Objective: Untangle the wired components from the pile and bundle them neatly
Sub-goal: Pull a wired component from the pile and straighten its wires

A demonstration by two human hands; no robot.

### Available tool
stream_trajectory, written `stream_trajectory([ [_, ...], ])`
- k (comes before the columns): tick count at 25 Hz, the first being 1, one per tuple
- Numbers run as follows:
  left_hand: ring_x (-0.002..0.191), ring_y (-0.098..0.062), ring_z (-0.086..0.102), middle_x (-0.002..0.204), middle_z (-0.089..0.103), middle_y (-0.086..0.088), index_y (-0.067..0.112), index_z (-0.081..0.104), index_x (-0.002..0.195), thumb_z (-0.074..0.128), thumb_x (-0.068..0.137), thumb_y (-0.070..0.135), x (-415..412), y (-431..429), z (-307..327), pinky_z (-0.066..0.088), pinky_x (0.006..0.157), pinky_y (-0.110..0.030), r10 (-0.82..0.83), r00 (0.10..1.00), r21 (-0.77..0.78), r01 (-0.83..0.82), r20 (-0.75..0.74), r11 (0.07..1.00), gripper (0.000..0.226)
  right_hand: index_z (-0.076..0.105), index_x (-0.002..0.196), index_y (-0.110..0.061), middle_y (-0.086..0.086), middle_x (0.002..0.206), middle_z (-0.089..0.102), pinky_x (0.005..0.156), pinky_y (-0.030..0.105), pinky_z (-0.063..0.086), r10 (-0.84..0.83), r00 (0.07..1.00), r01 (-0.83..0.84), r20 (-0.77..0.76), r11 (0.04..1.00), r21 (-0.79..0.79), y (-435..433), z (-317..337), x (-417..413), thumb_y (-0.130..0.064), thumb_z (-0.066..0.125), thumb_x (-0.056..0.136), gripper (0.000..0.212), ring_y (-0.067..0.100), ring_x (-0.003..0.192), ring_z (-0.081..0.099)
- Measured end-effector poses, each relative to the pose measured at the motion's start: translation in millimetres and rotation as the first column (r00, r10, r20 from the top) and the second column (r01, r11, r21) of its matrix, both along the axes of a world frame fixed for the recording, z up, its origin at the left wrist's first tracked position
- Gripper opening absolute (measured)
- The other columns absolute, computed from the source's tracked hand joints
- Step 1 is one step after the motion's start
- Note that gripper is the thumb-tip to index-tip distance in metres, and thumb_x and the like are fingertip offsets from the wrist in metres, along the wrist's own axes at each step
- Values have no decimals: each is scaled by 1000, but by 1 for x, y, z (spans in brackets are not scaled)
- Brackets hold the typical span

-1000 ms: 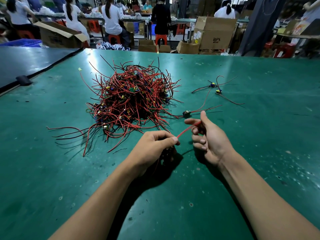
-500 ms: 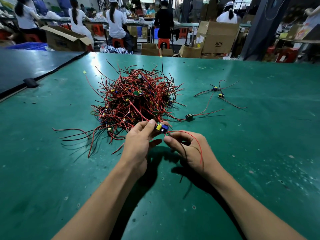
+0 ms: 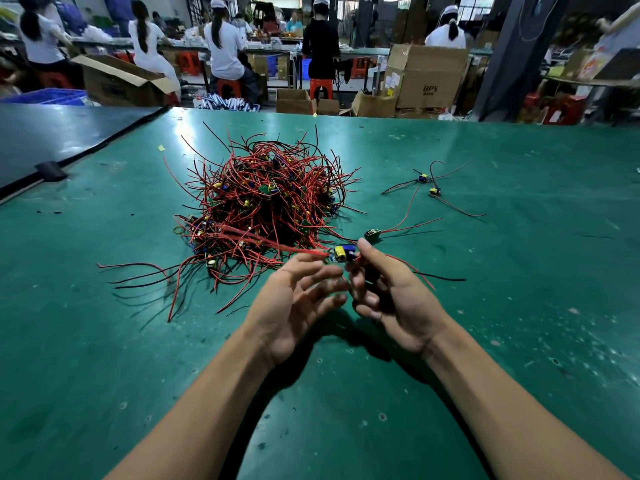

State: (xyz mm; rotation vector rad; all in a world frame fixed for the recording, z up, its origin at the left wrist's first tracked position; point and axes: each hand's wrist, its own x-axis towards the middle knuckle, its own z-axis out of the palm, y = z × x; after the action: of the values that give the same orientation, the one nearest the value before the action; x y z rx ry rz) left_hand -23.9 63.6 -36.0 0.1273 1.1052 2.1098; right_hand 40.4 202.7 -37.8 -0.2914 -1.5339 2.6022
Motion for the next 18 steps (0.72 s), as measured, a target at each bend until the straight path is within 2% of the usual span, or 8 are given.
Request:
stream_trajectory([
  [2, 45, -15, 58, 64, 59, -6, 11, 56, 85, 62, 86, 37, -2, -2, -1, 50, 40, -22, -76, 996, -79, 80, 50, 994, 26, 60, 66, -22, -5, 56, 46, 33, 15, 23, 68, 997, -71, 38, 995, 65, -1, -1, 2, -45, 65, 84, 31, 3, 37, 31],
  [4, 43, -13, 55, 60, 58, -3, 14, 63, 79, 65, 81, 47, -4, -4, -2, 46, 37, -20, -162, 987, -111, 162, 9, 981, 33, 58, 58, -22, -5, 53, 37, 32, 15, 19, 84, 994, -92, 72, 989, 112, 0, -3, 2, -46, 65, 85, 37, 3, 35, 26],
  [6, 48, -12, 60, 67, 65, -5, 16, 73, 70, 68, 77, 41, -2, -4, -4, 50, 43, -20, -208, 976, -118, 199, -67, 973, 26, 51, 56, -23, -6, 54, 28, 32, 13, 16, 49, 994, -59, 97, 992, 111, 4, -5, 0, -47, 71, 80, 39, 3, 34, 22],
  [8, 56, -16, 66, 77, 71, -11, 12, 71, 81, 70, 74, 32, -1, -2, -4, 55, 49, -24, -186, 975, -105, 174, -124, 979, 21, 45, 61, -24, -5, 55, 27, 32, 13, 16, 7, 994, -21, 109, 992, 126, 6, -7, -1, -53, 76, 73, 44, 3, 35, 22],
  [10, 60, -24, 70, 85, 72, -17, 7, 61, 90, 72, 74, 24, -1, 2, -9, 58, 55, -30, -133, 974, -108, 114, -182, 988, 26, 49, 66, -24, -4, 57, 35, 33, 13, 20, -29, 994, 8, 108, 980, 197, 6, -9, -1, -56, 80, 70, 45, 4, 37, 26],
  [13, 65, -30, 71, 90, 73, -19, 7, 56, 96, 75, 75, 19, 4, 5, -15, 58, 63, -37, -83, 943, -167, 29, -322, 986, 30, 59, 67, -20, -1, 56, 53, 36, 15, 37, -77, 996, 68, 55, 986, 152, 1, -9, 1, -37, 81, 80, 30, 7, 38, 46],
  [16, 63, -26, 70, 86, 73, -17, 5, 59, 98, 74, 77, 15, 10, 6, -15, 57, 58, -30, -86, 922, -184, 17, -377, 983, 28, 67, 72, -14, 9, 65, 65, 49, 27, 55, -57, 997, 52, 61, 995, 79, 1, -6, 2, -21, 76, 86, 19, 16, 49, 63],
  [18, 60, -23, 69, 83, 73, -15, 3, 61, 100, 72, 79, 11, 10, 6, -15, 55, 55, -27, -100, 915, -202, 20, -391, 979, 25, 70, 76, -14, 10, 70, 64, 55, 32, 57, -54, 994, 48, 91, 996, 76, 4, -7, 2, -18, 76, 86, 12, 19, 54, 64],
])
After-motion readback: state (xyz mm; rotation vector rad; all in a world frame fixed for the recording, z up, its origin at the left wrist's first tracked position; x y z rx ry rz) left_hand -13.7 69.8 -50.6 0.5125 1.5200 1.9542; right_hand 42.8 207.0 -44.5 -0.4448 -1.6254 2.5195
